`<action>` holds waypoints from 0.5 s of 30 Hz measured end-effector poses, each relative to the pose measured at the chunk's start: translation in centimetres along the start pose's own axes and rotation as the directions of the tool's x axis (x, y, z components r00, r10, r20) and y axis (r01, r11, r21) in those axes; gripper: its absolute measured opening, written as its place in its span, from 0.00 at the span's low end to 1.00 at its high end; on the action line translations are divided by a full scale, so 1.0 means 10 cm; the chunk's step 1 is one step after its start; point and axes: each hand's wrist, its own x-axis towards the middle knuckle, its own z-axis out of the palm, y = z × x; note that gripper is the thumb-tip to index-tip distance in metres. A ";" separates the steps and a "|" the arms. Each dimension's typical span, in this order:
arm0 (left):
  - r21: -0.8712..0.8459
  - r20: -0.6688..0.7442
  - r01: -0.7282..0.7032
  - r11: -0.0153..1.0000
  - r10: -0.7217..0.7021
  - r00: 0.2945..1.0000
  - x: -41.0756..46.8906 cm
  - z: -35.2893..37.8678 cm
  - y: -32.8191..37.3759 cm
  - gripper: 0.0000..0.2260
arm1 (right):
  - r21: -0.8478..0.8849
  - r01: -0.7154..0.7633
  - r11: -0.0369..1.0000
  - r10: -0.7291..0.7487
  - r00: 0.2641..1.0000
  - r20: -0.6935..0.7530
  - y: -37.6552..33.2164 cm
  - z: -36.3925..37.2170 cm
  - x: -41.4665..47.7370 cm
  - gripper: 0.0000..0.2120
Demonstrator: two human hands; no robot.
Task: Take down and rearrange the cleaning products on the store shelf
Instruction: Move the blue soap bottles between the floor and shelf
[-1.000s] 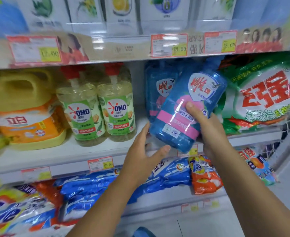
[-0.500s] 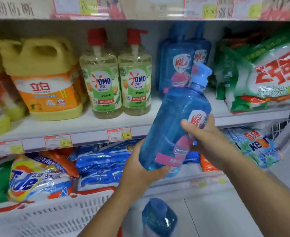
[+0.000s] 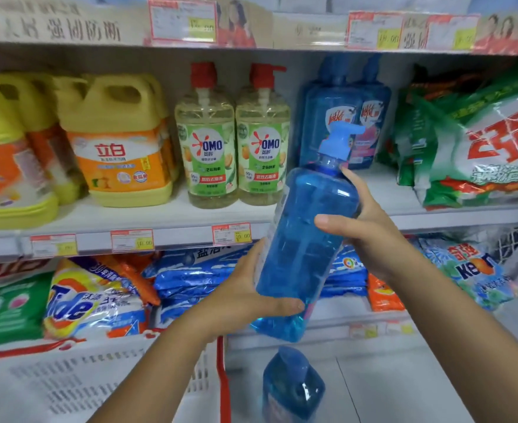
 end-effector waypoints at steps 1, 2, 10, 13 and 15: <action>-0.103 0.054 0.017 0.995 -0.011 0.998 -0.02 -0.06 -0.01 0.41 | 0.029 0.000 1.000 -0.001 0.999 0.047 0.00 0.01 0.01 0.60; -0.178 0.073 0.024 0.984 -0.011 0.997 -0.03 -0.11 -0.02 0.44 | 0.050 -0.002 0.999 -0.002 0.997 0.080 0.00 0.04 0.02 0.61; 0.121 -0.434 -0.158 0.980 0.196 0.880 -0.01 0.04 0.04 0.48 | -0.180 0.082 0.980 -0.084 0.996 -0.005 -0.32 0.25 -0.01 0.41; 0.270 -0.450 -0.123 0.955 0.238 0.861 0.01 0.06 0.10 0.54 | -0.178 0.148 0.973 -0.167 0.981 -0.096 -0.29 0.26 -0.05 0.32; 0.299 -0.355 -0.076 0.951 0.185 0.917 0.00 -0.02 0.11 0.56 | -0.188 0.189 0.964 -0.207 0.975 -0.080 -0.26 0.23 -0.07 0.35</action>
